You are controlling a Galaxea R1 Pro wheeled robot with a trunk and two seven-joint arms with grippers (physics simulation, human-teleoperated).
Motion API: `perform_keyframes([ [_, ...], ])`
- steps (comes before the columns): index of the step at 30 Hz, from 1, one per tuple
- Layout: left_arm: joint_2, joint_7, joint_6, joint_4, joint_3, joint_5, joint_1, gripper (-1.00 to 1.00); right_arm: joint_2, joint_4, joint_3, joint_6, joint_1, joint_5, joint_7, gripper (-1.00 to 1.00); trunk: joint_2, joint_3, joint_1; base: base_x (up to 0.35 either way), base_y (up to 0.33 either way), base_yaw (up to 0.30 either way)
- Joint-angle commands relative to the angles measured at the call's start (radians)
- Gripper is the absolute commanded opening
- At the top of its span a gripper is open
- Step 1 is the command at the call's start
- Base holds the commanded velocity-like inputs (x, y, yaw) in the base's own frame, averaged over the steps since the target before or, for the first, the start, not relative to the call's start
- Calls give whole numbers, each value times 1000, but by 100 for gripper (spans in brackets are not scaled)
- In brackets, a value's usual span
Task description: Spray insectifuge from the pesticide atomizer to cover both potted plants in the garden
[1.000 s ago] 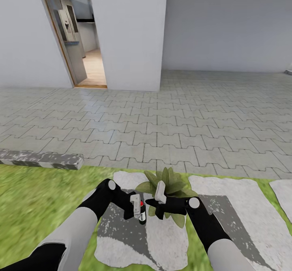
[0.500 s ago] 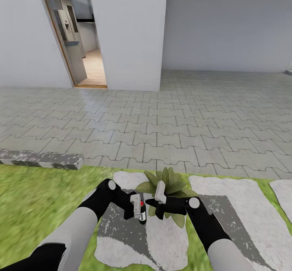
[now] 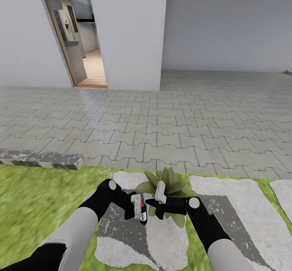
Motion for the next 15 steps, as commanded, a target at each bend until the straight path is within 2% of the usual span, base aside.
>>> perform_keyframes([
  [1, -1, -2, -10, -1, 5, -9, 0, -100, 1, -1, -1, -5, 0, 8, 1, -100, 0, -1, 0, 0, 0, 0],
  [6, -3, 1, -9, -1, 4, 24, 0, -100, 1, -1, -1, -5, 0, 8, 1, -100, 0, -1, 0, 0, 0, 0],
  [15, -2, -2, -9, -1, 3, 29, 0, -100, 1, -1, -1, -5, 0, 8, 1, -100, 0, -1, 0, 0, 0, 0],
])
